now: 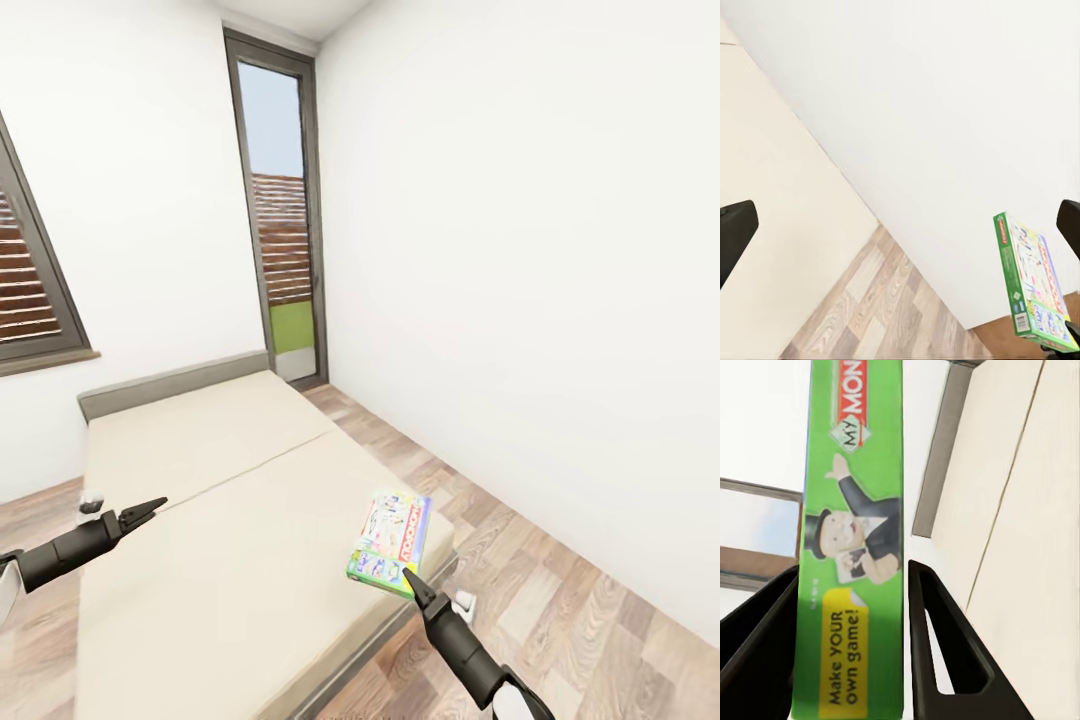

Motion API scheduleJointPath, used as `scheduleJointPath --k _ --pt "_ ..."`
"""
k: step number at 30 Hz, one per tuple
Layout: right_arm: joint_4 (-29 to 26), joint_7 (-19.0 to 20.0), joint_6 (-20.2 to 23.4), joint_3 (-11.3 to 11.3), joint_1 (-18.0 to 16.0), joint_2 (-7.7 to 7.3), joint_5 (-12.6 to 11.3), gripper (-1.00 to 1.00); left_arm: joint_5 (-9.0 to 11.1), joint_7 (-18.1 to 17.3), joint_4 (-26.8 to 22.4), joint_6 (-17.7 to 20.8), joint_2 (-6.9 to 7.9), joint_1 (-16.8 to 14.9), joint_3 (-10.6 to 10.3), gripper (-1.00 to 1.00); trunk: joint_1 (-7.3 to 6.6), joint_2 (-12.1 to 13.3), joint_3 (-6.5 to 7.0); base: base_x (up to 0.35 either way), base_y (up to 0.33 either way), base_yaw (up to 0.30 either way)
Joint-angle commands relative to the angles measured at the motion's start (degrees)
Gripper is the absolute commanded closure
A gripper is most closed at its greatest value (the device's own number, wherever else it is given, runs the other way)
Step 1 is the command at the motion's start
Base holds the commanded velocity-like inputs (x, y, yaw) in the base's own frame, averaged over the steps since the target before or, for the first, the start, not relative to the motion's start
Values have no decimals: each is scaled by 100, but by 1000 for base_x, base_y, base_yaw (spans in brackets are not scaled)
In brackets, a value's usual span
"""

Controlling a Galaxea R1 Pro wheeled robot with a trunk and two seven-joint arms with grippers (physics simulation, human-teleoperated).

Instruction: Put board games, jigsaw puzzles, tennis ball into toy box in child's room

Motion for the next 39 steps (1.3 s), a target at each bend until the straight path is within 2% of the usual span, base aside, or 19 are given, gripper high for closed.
scheduleJointPath --k 1,39 --pt "3 14 55 -19 -6 6 -45 100 7 -18 1 60 -2 -4 9 -100 2 -13 -13 -131 95 -274" --pt "14 5 46 -21 -6 6 -36 100 -13 -6 1 52 -99 -4 9 -100 2 -13 -15 -16 11 -278"
